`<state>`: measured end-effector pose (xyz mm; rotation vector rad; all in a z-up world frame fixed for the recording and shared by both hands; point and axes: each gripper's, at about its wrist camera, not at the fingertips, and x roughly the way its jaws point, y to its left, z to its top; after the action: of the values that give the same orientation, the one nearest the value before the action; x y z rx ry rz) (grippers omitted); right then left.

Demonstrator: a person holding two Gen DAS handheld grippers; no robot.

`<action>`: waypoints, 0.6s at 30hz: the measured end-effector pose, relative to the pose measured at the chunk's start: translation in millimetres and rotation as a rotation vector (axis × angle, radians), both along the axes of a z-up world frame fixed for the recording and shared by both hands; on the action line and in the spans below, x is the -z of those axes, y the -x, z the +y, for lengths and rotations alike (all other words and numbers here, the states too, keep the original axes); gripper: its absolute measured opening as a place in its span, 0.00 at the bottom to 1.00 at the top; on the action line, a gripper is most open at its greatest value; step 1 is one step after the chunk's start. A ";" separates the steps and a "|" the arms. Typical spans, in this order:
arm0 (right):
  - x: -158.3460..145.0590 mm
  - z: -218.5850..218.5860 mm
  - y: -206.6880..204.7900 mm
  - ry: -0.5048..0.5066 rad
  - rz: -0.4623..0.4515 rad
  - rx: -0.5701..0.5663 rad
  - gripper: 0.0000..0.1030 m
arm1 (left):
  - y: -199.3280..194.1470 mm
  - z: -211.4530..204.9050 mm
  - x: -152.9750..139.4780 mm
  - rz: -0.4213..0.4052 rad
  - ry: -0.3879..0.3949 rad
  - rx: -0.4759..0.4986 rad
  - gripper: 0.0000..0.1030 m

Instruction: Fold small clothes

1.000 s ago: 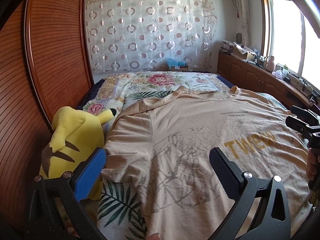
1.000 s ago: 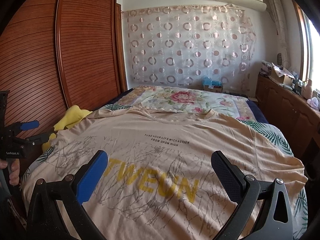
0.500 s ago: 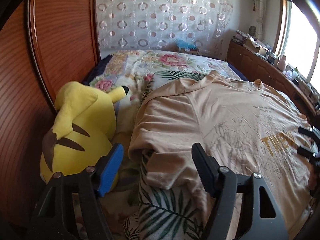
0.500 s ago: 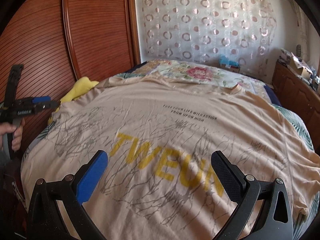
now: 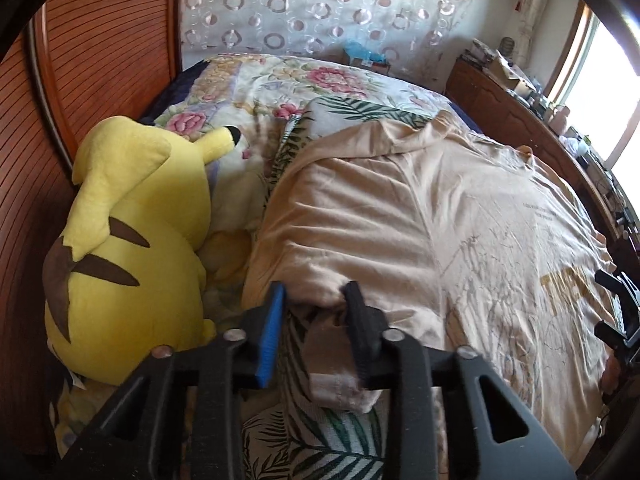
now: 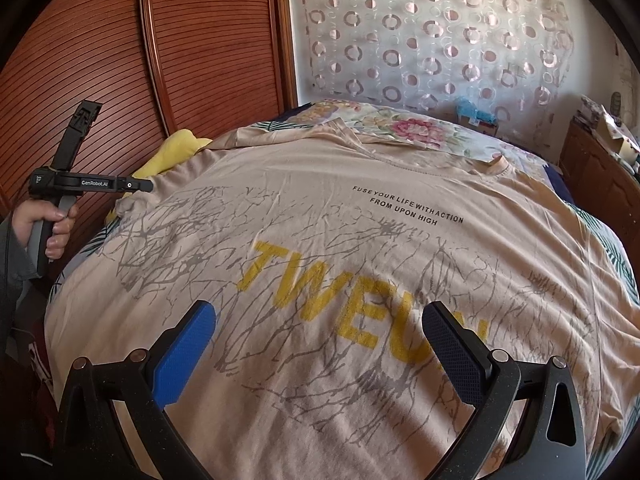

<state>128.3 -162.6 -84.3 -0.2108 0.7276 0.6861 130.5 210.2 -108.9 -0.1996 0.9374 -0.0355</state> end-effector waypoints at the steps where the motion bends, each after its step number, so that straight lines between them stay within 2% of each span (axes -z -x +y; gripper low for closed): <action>1: 0.3 -0.2 0.1 -0.003 0.000 0.000 1.00 | -0.7 -1.3 -1.0 -0.002 -0.010 0.006 0.18; 2: 0.3 -0.7 0.0 -0.005 0.000 0.002 1.00 | -0.1 -5.0 -2.5 -0.002 -0.029 0.014 0.13; 5: 2.7 2.6 -0.2 -0.014 -0.012 0.009 1.00 | 2.9 -18.1 -12.2 -0.038 -0.141 0.029 0.10; 9: 0.6 -10.6 -0.7 -0.031 -0.017 0.035 1.00 | 8.5 -34.8 -39.2 -0.111 -0.196 0.060 0.09; 14: -0.3 -27.1 -4.2 -0.055 -0.017 0.081 1.00 | 10.2 -72.0 -73.7 -0.182 -0.209 0.157 0.09; 18: -1.3 -39.9 -5.6 -0.075 -0.020 0.122 1.00 | 8.0 -107.8 -89.1 -0.205 -0.205 0.235 0.09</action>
<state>133.9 -202.5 -83.0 -0.1035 0.6889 0.5937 122.4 102.4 -19.8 0.1040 0.7503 -0.1727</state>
